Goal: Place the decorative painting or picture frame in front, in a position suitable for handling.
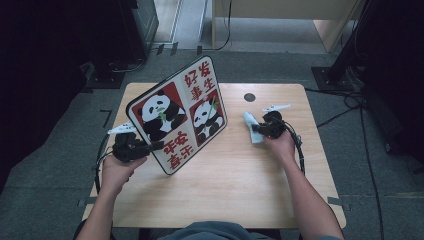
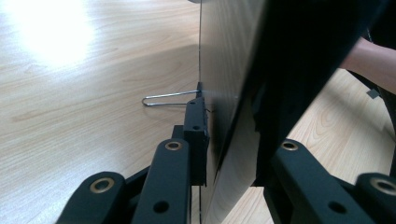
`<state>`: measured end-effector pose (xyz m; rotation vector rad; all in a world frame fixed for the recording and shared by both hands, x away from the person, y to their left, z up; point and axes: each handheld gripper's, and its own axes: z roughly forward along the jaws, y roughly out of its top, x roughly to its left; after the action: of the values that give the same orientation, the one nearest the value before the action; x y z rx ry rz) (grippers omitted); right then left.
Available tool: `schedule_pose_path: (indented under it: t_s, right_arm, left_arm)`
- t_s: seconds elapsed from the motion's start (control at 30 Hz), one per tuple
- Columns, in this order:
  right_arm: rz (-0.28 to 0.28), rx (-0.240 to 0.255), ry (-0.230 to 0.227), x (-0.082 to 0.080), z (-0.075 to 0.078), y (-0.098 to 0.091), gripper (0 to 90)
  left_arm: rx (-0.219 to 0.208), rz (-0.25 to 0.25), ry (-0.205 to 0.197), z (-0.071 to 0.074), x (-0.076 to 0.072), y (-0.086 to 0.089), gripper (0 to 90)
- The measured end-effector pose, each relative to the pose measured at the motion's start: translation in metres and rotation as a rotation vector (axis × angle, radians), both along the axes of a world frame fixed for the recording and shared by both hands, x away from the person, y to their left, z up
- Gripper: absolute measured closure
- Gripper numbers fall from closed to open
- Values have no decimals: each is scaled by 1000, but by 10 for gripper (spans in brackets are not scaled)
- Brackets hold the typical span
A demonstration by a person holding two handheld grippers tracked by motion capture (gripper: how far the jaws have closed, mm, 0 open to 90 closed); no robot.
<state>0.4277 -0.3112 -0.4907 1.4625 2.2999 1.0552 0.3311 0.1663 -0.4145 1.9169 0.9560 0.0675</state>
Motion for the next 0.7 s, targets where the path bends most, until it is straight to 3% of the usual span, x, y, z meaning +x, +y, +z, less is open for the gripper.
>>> schedule_pose_path:
  t_s: [0.17, 0.23, 0.33, 0.53, 0.7]
  right_arm:
    - [-15, 8, 21, 1, 8, 3, 805]
    - [-26, 59, 47, 0, 12, 1, 801]
    - [-29, 63, 45, -2, 15, 2, 803]
    - [16, 86, -19, -7, 27, 7, 804]
    - [55, 78, -19, -7, 36, 14, 804]
  left_arm:
    - [10, -5, -15, 0, 1, 0, 804]
    - [2, -8, -13, -1, 2, 1, 805]
    - [6, -11, -19, 0, 2, 1, 809]
    - [10, -10, -15, 0, -1, -1, 811]
    - [9, -11, -9, 2, -5, 0, 811]
